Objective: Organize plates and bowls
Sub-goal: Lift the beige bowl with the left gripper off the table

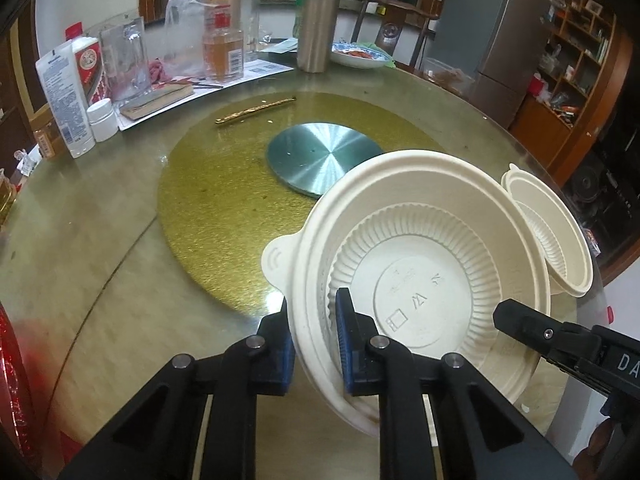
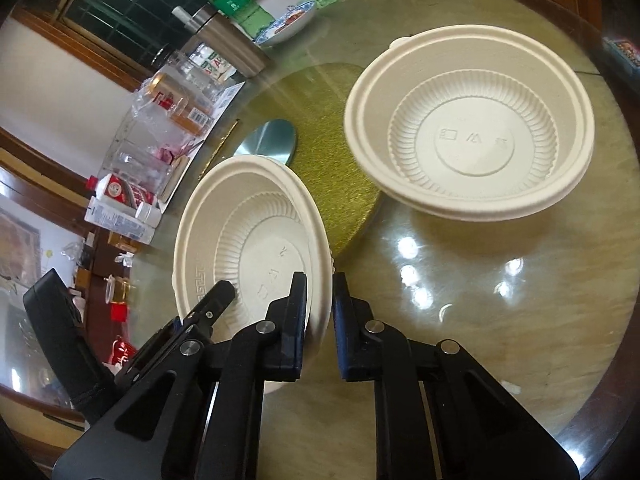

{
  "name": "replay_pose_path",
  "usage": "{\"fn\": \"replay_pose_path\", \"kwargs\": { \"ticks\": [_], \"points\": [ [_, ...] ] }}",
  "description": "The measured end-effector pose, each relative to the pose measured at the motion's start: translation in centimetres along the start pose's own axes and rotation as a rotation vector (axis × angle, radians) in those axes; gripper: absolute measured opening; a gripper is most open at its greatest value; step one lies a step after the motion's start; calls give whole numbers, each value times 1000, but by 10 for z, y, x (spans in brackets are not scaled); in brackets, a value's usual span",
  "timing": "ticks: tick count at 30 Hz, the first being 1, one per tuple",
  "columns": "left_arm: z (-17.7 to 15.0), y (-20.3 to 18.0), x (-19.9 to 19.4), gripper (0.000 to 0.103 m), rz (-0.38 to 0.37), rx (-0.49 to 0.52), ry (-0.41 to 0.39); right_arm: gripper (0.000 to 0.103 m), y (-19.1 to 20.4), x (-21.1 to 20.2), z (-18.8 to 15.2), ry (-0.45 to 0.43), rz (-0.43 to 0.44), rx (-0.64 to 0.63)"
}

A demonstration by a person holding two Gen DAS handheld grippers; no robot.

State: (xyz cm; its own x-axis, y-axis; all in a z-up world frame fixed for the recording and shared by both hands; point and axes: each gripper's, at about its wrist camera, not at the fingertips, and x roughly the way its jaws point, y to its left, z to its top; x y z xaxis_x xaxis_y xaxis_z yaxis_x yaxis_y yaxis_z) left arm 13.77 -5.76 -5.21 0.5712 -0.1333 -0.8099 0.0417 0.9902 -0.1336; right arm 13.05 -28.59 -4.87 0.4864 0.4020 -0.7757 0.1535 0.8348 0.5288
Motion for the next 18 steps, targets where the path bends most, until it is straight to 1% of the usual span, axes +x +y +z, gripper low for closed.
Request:
{"fn": "replay_pose_path", "kwargs": {
  "ticks": [5, 18],
  "points": [
    [-1, 4, -8, 16, 11, -5, -18, 12, 6, 0, -5, -1, 2, -19],
    [-8, 11, -25, 16, 11, -10, -45, 12, 16, -7, -16, -1, 12, -40]
  ]
}}
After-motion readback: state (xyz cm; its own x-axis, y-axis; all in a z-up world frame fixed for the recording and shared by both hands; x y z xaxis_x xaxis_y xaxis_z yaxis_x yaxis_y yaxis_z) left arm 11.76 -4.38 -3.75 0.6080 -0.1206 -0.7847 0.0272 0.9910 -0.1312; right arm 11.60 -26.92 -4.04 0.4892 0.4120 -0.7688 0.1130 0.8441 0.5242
